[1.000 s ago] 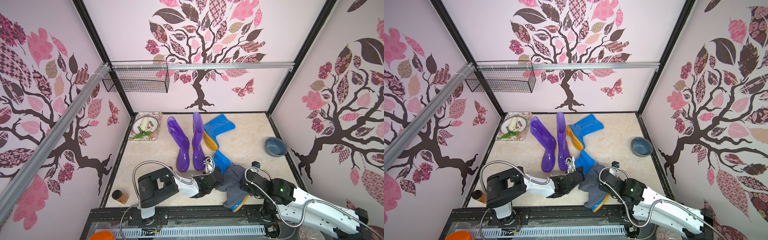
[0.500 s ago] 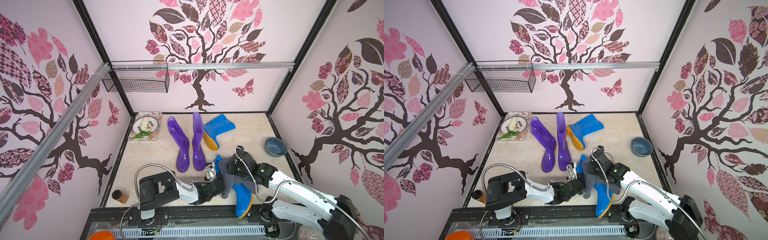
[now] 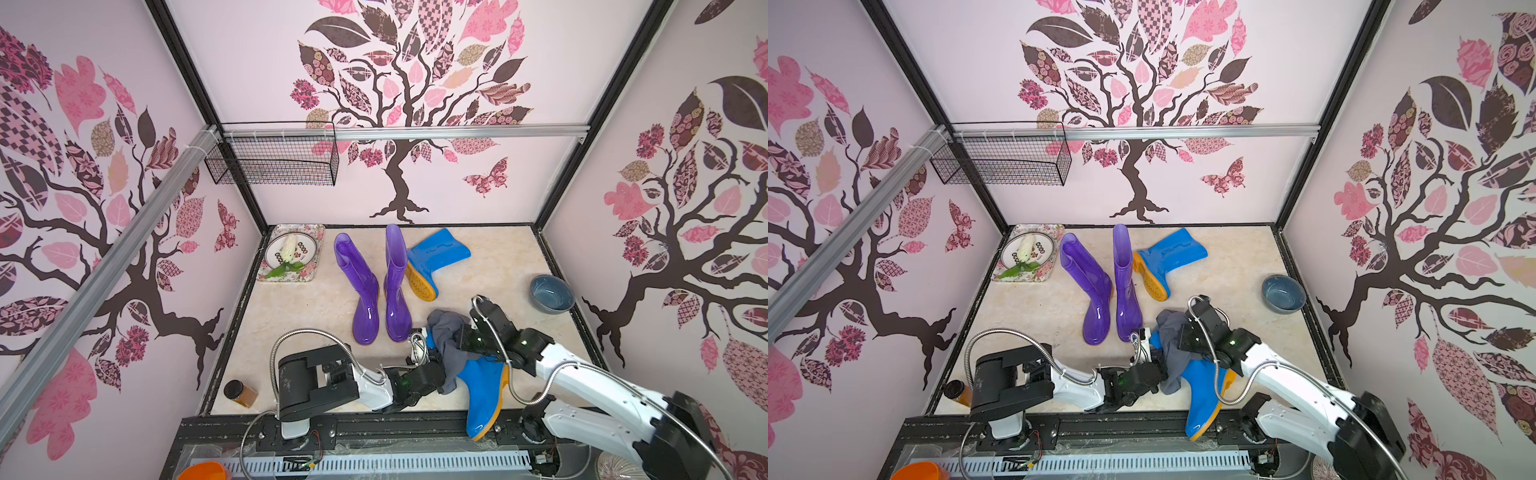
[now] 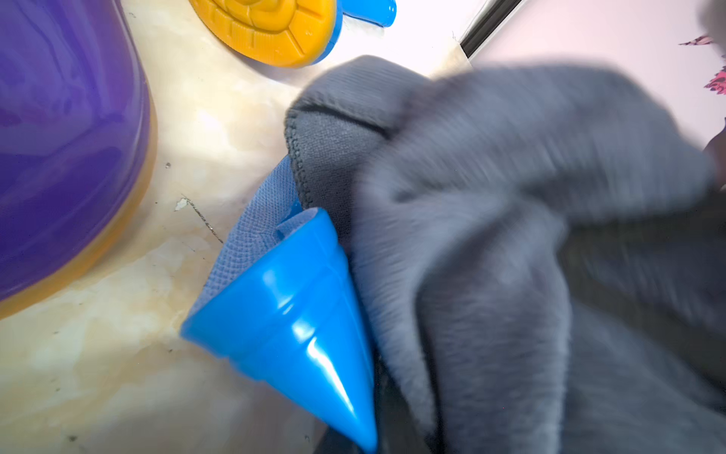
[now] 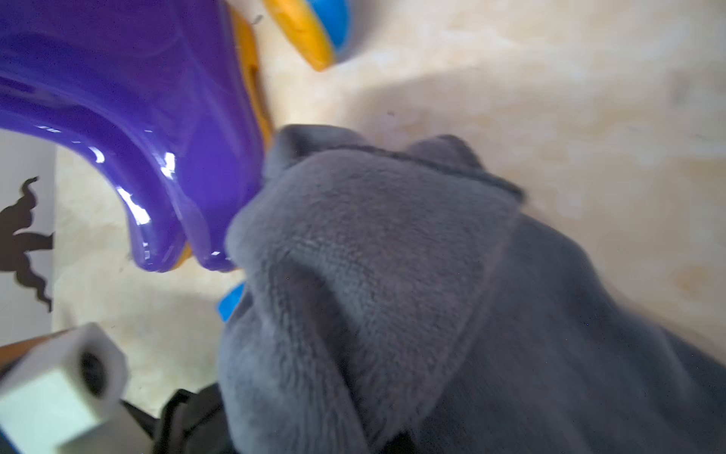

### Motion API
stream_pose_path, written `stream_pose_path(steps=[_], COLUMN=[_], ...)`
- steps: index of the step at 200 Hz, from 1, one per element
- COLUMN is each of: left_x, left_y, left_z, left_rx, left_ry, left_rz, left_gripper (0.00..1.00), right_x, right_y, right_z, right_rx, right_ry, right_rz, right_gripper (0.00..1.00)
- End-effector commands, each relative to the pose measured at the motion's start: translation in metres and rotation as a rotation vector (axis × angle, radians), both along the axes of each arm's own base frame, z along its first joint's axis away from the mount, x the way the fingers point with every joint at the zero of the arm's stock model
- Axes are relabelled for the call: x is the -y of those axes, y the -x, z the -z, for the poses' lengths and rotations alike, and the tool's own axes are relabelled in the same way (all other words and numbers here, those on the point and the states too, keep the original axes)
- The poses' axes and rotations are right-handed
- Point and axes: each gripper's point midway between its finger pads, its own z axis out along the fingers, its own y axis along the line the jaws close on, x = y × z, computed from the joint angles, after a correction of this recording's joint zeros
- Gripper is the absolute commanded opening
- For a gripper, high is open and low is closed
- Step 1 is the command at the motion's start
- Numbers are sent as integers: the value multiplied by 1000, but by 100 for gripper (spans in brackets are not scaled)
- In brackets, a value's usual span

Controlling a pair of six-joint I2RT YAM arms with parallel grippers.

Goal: Wipe the rubber boots with a cloth
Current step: Wipe the dirt off the rubber boot.

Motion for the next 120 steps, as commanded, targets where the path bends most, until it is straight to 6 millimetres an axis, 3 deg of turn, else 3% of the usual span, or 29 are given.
stream_pose_path(steps=[1, 21, 43, 55, 72, 103, 120], left_x=[2, 2, 3, 5, 5, 6, 6], left_y=[0, -4, -8, -8, -9, -7, -5], left_z=[-15, -16, -20, -22, -25, -28, -28], left_rx=[35, 35, 37, 46, 51, 55, 61], left_ry=[31, 35, 39, 31, 23, 5, -10], left_rz=[7, 4, 7, 14, 16, 28, 34], left_gripper=[0, 0, 0, 0, 0, 0, 0], right_x=[62, 54, 47, 29, -7, -50, -72], right_y=[32, 47, 46, 36, 14, -33, -48], right_z=[9, 4, 14, 16, 4, -35, -47], right_rx=[-71, -104, -129, -111, -50, 81, 78], right_ry=[133, 22, 19, -32, -123, -143, -147], right_rz=[202, 199, 177, 126, 24, -106, -203], right_gripper=[0, 0, 0, 0, 0, 0, 0])
